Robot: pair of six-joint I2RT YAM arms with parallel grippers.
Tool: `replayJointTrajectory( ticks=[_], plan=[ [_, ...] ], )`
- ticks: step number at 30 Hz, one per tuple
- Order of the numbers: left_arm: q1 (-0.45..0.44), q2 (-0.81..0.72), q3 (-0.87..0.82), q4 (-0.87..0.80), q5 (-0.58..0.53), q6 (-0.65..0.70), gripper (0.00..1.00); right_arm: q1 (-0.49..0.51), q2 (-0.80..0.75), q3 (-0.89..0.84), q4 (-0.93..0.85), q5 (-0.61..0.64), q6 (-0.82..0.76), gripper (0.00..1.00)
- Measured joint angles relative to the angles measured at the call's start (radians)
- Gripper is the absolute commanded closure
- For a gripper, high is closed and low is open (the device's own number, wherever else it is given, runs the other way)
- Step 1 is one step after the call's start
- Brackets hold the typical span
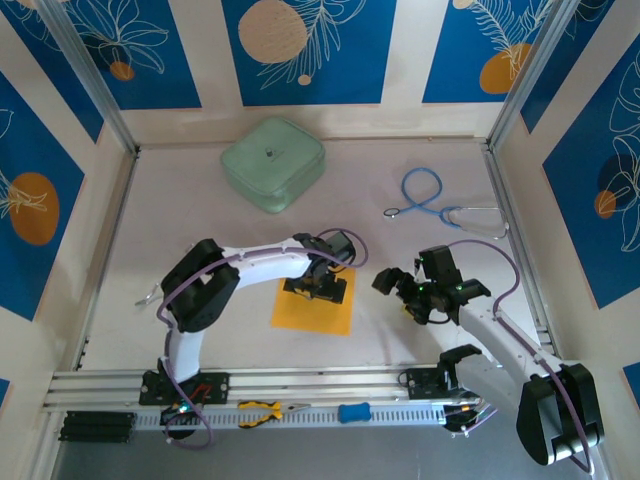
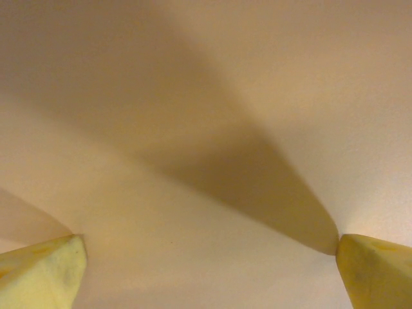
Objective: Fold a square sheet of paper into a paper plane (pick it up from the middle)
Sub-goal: First fold the square sheet of paper in half at the center of the table.
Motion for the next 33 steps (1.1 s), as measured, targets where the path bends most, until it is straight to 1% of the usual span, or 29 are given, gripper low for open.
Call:
replayJointTrajectory(
  ticks=[8,17,27,33],
  plan=[
    [0.006,-0.137,-0.076,0.05,-0.027,-0.049,0.0,0.022,0.001,0.0,-0.003,0.0,0.003,0.0],
    [0.006,-0.113,-0.089,0.072,-0.015,-0.119,0.0,0.036,0.037,0.008,-0.002,0.0,0.007,0.0],
    [0.006,-0.096,-0.089,0.077,0.012,-0.119,0.0,0.046,0.046,0.014,0.002,0.001,0.011,0.0],
    [0.007,-0.056,-0.087,0.071,0.013,-0.114,0.0,0.057,0.056,0.018,0.0,0.001,0.011,0.0]
  ],
)
